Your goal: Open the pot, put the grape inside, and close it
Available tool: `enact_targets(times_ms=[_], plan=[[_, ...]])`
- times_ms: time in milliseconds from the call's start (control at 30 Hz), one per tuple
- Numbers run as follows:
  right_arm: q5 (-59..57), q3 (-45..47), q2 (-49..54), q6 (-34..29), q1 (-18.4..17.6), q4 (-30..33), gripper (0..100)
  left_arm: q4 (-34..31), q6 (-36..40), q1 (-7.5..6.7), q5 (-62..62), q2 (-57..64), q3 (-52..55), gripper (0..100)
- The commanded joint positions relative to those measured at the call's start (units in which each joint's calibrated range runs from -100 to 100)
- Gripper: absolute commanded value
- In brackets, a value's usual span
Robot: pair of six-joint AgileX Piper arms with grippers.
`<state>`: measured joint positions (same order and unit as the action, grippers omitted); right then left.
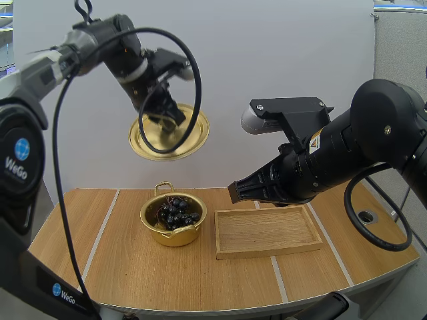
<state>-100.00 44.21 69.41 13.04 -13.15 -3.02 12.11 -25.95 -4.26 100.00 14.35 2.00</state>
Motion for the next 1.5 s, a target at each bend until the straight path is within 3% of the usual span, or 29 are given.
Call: enact_targets(times_ms=[0,433,800,1467], plan=[[0.00,-0.25,0.51,0.38,0.29,0.26,0,1.17,-0.69,-0.12,0.00,-4.29,2.48,0],[0.00,-0.25,0.51,0.38,0.29,0.26,0,1.29,-1.22,-0.12,0.00,-16.00,4.76,0],[0.00,-0.25,0.51,0.38,0.29,0.39,0,1.29,-3.24,-0.12,-1.53,-16.11,13.99,0],[0.00,-0.25,0.51,0.38,0.46,1.11,0,1.29,-4.37,-0.12,-11.34,-18.51,15.56,0]])
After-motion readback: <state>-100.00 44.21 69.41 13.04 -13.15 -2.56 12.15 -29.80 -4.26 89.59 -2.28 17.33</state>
